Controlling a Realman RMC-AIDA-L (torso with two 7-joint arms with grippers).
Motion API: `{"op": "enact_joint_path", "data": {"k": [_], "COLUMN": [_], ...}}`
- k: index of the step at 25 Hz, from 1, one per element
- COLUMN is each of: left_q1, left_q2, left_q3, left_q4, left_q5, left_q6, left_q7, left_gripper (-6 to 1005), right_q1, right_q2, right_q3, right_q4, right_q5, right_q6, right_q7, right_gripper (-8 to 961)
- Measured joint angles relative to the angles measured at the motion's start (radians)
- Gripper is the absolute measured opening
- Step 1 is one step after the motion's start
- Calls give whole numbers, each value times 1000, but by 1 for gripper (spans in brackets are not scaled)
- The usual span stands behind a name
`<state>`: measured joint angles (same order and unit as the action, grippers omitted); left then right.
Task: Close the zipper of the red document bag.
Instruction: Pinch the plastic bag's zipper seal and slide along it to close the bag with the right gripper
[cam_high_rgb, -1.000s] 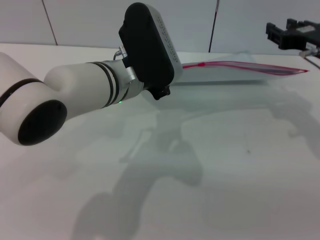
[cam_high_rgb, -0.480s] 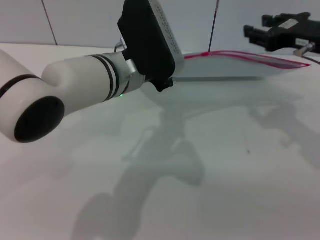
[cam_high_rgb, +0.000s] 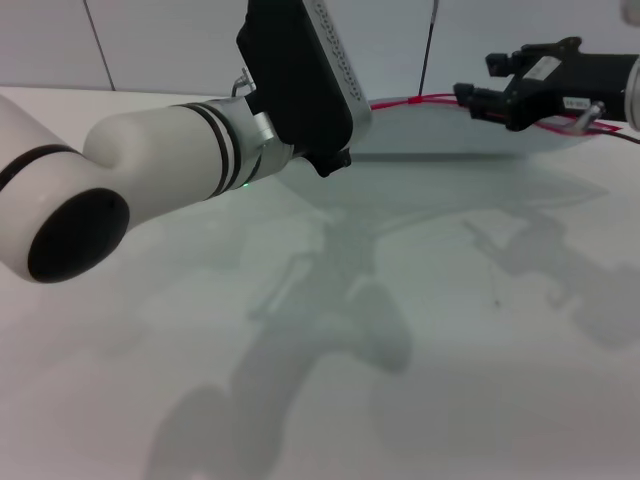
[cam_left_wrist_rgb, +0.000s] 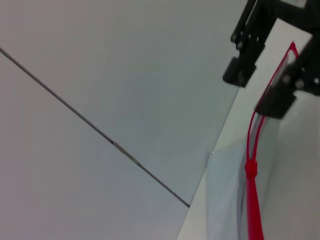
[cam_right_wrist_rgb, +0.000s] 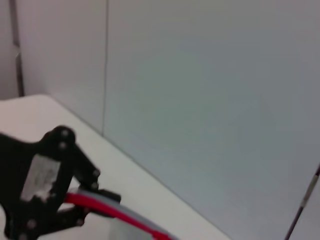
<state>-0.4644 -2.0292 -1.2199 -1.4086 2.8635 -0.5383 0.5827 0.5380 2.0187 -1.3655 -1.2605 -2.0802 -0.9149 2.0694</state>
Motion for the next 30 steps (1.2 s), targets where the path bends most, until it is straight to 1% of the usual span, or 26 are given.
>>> {"op": "enact_joint_path", "data": {"k": [2, 5, 12, 20, 25, 30], "left_q1": [-3, -5, -7, -14, -17, -18], "left_q2": [0, 0, 0, 0, 0, 0], "left_q3": [0, 0, 0, 2, 5, 8], "left_q4": [0, 0, -1, 0, 5, 7], "left_q5": [1, 1, 2, -2, -2, -3], "left_q6": [0, -1, -4, -8, -8, -8], "left_q7": [0, 0, 1, 2, 2, 2], "left_gripper": [56, 56, 56, 56, 56, 56], "right_q1": [17, 23, 32, 33, 33, 33], "right_q2": [1, 2, 3, 5, 6, 6], "right_q3": [-6, -14, -71, -183, -221, -229], "right_q4": [-8, -21, -80, -145, -160, -180], "right_q5": [-43, -73, -171, -300, -336, -343], "right_q6": [-22, -32, -40, -30, -5, -2], "right_q7": [-5, -6, -9, -21, -16, -14], "right_gripper": [522, 522, 522, 522, 522, 515]}}
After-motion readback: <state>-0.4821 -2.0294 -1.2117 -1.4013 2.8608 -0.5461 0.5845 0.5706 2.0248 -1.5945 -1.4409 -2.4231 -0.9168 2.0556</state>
